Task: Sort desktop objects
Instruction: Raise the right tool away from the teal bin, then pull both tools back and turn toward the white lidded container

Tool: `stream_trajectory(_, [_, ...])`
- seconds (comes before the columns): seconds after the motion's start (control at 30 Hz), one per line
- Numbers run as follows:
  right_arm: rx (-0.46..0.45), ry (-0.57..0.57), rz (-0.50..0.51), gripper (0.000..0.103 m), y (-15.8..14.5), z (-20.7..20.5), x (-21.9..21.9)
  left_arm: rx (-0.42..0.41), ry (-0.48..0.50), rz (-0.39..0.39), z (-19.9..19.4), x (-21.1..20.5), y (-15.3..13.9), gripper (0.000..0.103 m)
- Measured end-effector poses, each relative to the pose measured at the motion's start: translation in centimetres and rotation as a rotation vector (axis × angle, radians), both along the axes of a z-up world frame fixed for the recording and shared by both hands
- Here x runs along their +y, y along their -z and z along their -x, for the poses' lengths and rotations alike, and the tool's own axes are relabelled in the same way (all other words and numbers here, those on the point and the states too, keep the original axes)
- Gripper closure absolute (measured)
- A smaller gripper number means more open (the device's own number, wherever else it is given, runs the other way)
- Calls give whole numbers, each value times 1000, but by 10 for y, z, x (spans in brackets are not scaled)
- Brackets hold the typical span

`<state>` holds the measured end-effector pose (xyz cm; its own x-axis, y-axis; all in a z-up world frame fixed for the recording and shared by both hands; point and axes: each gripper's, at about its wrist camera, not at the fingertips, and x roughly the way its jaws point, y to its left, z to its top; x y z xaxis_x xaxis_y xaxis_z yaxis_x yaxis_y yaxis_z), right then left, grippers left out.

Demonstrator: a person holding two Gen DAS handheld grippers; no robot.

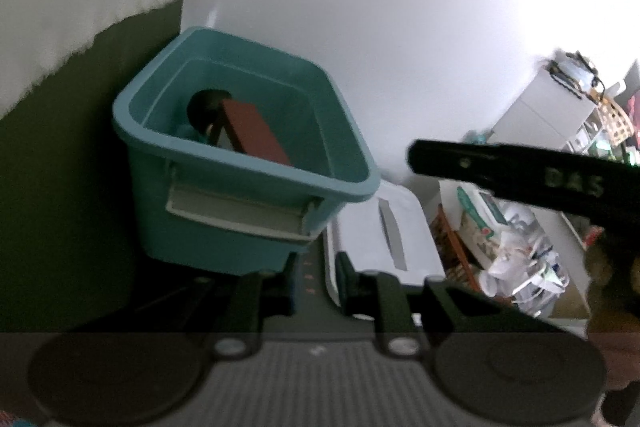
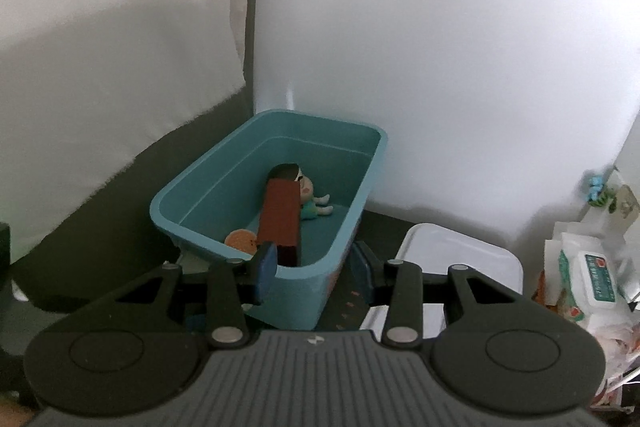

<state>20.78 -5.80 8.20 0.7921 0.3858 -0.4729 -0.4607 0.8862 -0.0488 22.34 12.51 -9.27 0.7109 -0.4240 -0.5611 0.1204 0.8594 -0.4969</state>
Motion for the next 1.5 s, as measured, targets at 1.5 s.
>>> stream_trajectory(1.5, [-99, 110, -190, 48, -1, 129, -148, -78, 95, -133, 38, -57, -24, 84])
